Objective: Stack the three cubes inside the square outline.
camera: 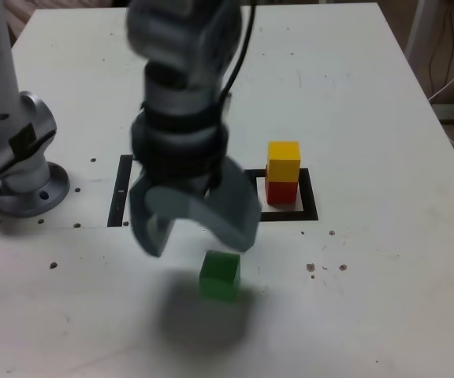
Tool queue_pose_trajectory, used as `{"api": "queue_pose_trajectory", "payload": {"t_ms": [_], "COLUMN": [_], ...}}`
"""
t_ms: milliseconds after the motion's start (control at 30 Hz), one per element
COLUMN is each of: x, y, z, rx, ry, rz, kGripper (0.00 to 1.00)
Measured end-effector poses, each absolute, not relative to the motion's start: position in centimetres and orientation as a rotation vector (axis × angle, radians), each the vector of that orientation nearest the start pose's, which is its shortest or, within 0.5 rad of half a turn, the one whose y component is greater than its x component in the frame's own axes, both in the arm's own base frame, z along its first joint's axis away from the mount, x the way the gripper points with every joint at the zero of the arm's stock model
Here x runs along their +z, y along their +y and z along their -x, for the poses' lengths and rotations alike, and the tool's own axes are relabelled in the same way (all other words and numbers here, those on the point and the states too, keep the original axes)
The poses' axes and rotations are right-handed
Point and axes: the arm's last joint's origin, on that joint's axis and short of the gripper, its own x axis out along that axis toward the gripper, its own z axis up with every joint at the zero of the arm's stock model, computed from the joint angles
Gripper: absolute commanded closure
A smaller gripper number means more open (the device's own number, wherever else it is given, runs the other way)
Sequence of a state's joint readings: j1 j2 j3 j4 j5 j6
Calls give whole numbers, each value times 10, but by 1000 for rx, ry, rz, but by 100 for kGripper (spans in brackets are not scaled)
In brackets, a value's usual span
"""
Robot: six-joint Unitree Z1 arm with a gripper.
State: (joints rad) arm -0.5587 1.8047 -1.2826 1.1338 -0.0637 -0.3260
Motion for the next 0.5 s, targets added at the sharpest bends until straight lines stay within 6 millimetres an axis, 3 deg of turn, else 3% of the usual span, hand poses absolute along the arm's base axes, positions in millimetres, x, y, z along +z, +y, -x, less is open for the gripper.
{"api": "queue_pose_trajectory", "payload": {"t_ms": [367, 500], "x": [248, 238], "y": [-161, -175], "z": [-247, -255], "rx": [-112, -143], "ry": [1689, 1674], "rz": [-164, -167], "kGripper": [2, 2]}}
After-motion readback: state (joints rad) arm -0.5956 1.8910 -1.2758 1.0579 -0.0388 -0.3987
